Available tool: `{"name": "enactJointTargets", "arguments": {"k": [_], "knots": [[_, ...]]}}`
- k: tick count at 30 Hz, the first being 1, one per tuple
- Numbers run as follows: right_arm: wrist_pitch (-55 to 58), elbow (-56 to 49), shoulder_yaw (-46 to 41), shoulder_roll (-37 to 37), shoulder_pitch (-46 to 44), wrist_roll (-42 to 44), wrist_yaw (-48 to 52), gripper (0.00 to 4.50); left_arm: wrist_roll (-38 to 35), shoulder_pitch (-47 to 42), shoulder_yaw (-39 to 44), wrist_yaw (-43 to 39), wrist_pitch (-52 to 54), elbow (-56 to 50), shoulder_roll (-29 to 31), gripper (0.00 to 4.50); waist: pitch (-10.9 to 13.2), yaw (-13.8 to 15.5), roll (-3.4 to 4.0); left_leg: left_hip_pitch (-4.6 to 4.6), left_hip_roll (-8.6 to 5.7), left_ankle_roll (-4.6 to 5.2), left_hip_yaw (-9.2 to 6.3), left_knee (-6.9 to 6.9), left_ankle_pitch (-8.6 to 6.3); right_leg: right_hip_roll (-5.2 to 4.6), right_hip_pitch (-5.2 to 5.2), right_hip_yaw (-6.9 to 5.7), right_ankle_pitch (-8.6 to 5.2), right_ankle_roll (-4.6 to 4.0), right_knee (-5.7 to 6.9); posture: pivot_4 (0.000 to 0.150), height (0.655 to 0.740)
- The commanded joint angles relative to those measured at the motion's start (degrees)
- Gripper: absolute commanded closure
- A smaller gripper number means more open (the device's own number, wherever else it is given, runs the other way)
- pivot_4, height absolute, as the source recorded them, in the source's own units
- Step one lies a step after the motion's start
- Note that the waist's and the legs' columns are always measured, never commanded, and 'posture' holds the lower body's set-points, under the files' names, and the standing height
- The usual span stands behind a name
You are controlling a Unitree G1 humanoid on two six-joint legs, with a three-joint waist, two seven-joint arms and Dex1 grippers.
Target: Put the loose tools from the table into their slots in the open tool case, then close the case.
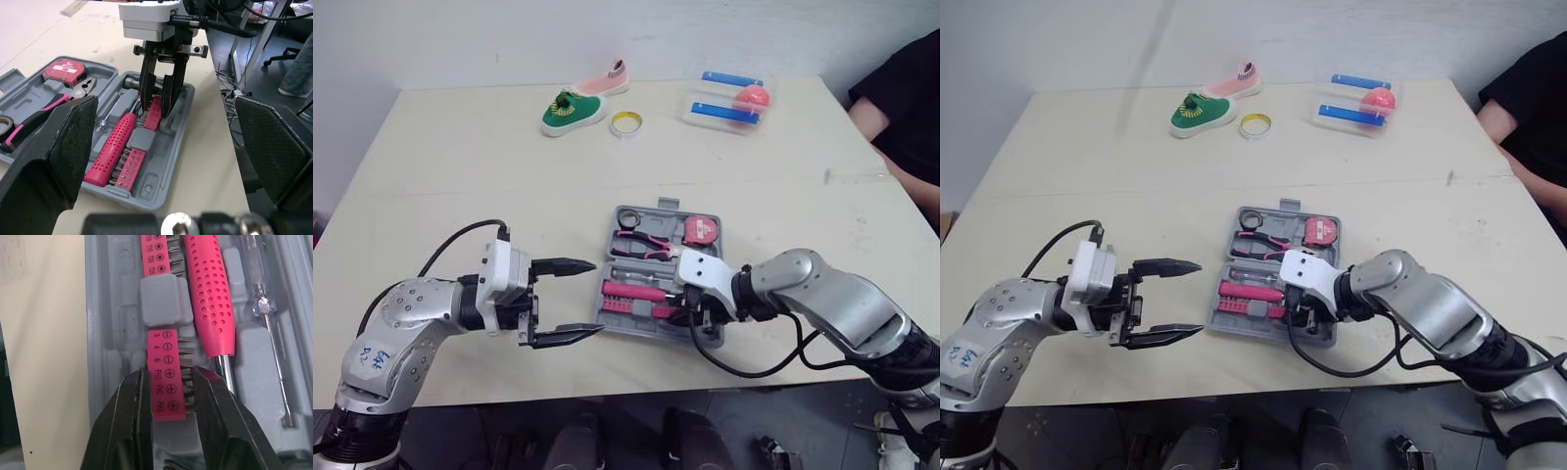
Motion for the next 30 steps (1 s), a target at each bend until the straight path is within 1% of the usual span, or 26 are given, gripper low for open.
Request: {"name": "enactJointTargets", "arguments": {"k": [1, 6, 9, 12, 18, 20, 22, 23, 24, 25, 26, 28, 30], "knots": [[-0.2, -0.2, 1.7, 0.7, -1.6, -1.3, 0.8, 3.71, -0.7, 0.4, 0.3, 0.8, 0.0, -2.1, -0.1, 0.0, 0.0, -0.1, 0.0, 0.0, 0.0, 0.0, 0.01, 0.0, 0.0, 0.0, 0.0, -0.01, 0.0, 0.0, 0.0, 0.15, 0.74], [0.8, 0.4, 3.0, 0.9, -3.1, -1.1, 2.4, 3.71, -0.9, 0.8, 0.5, 1.3, 0.3, -2.5, -0.1, 0.0, 0.0, -0.1, 0.0, 0.02, 0.01, 0.0, 0.01, 0.0, 0.0, 0.01, -0.01, -0.01, 0.0, 0.0, 0.01, 0.15, 0.74], [2.7, 0.7, 2.4, 3.4, -4.1, 0.3, 2.1, 3.71, -1.0, 1.0, 0.5, 1.8, 0.4, -2.7, -0.2, 0.0, 0.0, -0.1, 0.0, 0.02, 0.02, 0.0, 0.01, 0.0, 0.0, 0.0, -0.01, -0.01, 0.0, 0.0, 0.01, 0.15, 0.74], [3.4, 1.5, 2.7, 4.8, -4.2, -0.3, 1.5, 3.71, -1.0, 1.1, 0.3, 2.1, 0.3, -2.8, -0.3, 0.0, 0.0, -0.2, 0.0, 0.02, 0.05, -0.01, 0.02, -0.01, 0.0, 0.0, -0.01, -0.01, 0.0, 0.0, 0.02, 0.15, 0.74], [3.3, 0.8, 2.2, 4.3, -3.2, 0.2, 2.8, 3.71, -1.1, 1.5, 0.8, 2.4, 0.3, -2.7, -0.3, 0.0, 0.0, -0.1, -0.01, 0.02, 0.02, -0.02, 0.02, -0.01, 0.01, 0.02, -0.02, -0.02, 0.0, -0.01, 0.03, 0.15, 0.74], [3.3, 0.8, 1.4, 4.7, -2.9, -0.2, 1.7, 3.71, -1.0, 1.4, 0.8, 2.4, 0.2, -2.6, -0.4, 0.0, 0.0, -0.1, -0.01, 0.02, 0.02, -0.02, 0.02, -0.01, 0.01, 0.02, -0.02, -0.01, 0.0, -0.01, 0.02, 0.15, 0.74], [2.3, 0.3, 0.0, 4.7, -2.8, 0.4, 2.2, 2.67, -0.9, 1.3, 0.7, 2.4, 0.2, -2.4, -0.5, 0.0, 0.0, -0.1, -0.01, 0.02, 0.03, -0.02, 0.01, -0.02, 0.01, 0.02, -0.02, -0.01, 0.0, -0.01, 0.02, 0.15, 0.74], [1.9, -0.2, -1.5, 4.7, -2.7, 1.6, 3.1, 2.28, -0.9, 1.2, 0.7, 2.4, 0.2, -2.3, -0.5, 0.0, 0.0, -0.1, -0.01, 0.02, 0.02, -0.02, 0.02, -0.02, 0.01, 0.02, -0.02, -0.01, 0.0, -0.01, 0.02, 0.15, 0.74], [1.6, -0.6, -2.6, 4.7, -2.6, 2.5, 3.6, 1.73, -0.9, 1.2, 0.7, 2.4, 0.2, -2.3, -0.6, 0.0, 0.0, -0.1, -0.01, 0.02, 0.02, -0.02, 0.02, -0.02, 0.01, 0.02, -0.02, -0.01, 0.0, -0.01, 0.02, 0.15, 0.74], [1.2, -0.9, -4.0, 4.6, -2.5, 3.3, 4.0, 1.32, -1.0, 1.3, 0.8, 2.4, 0.2, -2.3, -0.6, 0.0, 0.0, -0.1, -0.01, 0.02, 0.02, -0.02, 0.02, -0.02, 0.01, 0.02, -0.02, -0.01, 0.0, -0.01, 0.02, 0.15, 0.74], [0.6, -1.1, -5.5, 3.5, -2.5, 4.4, 5.4, 0.8, -1.3, 1.4, 1.0, 2.3, 0.2, -2.2, -0.6, 0.0, 0.0, -0.1, -0.01, 0.01, 0.02, -0.02, 0.02, -0.02, 0.01, 0.02, -0.02, -0.01, 0.0, 0.0, 0.02, 0.15, 0.74], [-1.7, -0.5, -8.6, 0.2, -2.2, 5.5, 8.6, 0.8, -2.0, 1.6, 1.5, 1.9, 0.5, -2.0, -0.5, 0.0, 0.0, -0.1, -0.01, 0.01, 0.01, -0.02, 0.02, -0.01, 0.01, 0.02, -0.02, -0.02, 0.0, 0.0, 0.02, 0.15, 0.74], [-2.9, 0.0, -12.5, -1.2, -1.1, 9.1, 12.0, 0.8, -2.5, 1.7, 1.8, 1.8, 0.7, -1.9, -0.5, 0.0, 0.0, 0.1, -0.03, 0.0, 0.0, 0.0, 0.02, -0.01, 0.0, 0.01, -0.02, -0.01, 0.0, 0.0, 0.0, 0.15, 0.74]]}}
